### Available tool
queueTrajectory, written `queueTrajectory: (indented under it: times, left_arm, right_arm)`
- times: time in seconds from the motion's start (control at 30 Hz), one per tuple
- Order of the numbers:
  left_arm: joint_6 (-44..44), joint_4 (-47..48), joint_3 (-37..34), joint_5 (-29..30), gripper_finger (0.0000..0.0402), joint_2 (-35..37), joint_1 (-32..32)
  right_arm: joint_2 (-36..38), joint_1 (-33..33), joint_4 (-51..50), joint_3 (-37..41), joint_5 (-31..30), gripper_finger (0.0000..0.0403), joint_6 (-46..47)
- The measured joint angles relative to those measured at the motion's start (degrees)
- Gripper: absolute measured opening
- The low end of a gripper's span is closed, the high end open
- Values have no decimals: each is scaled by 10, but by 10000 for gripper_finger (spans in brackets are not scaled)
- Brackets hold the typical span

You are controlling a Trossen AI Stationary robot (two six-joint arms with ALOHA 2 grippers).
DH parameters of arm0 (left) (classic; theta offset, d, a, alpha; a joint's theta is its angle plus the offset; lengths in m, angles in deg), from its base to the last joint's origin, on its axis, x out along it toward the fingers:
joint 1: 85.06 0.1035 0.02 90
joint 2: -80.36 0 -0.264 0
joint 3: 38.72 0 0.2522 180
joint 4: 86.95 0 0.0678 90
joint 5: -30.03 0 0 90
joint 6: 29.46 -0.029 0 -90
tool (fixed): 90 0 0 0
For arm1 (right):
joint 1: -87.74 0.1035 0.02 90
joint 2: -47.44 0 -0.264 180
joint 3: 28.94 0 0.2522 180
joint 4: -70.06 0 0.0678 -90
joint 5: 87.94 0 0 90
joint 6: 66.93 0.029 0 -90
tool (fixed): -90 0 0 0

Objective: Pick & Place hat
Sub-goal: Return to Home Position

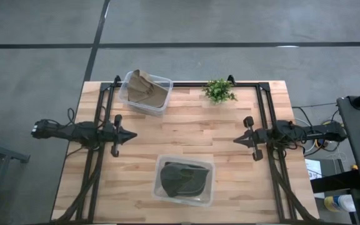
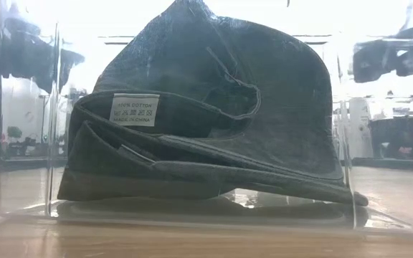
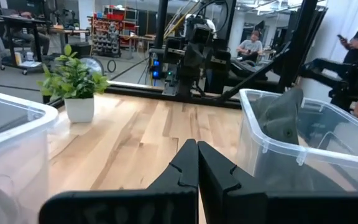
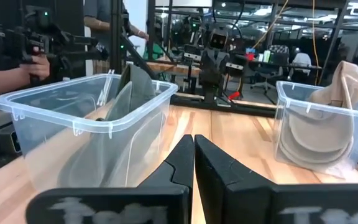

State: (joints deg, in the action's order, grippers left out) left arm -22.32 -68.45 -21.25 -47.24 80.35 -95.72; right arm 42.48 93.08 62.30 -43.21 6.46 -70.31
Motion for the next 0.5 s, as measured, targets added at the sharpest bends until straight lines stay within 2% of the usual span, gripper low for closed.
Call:
queueTrajectory:
  times: [0.1,0.27,0.37,0.5]
  left_arm:
    - [-4,-21,-11,-1,0,0,0]
    - [4,-23,-12,-1,0,0,0]
    - [2,-20,-12,2,0,-4,0]
    - [51,-18,-12,2,0,-11,0]
  right_arm:
    - [50,0,-49,0,-1,9,-1]
    - [44,0,-54,-4,-20,9,10]
    - [37,0,-63,-4,-30,9,-20]
    - [26,0,-63,-4,-31,9,-45]
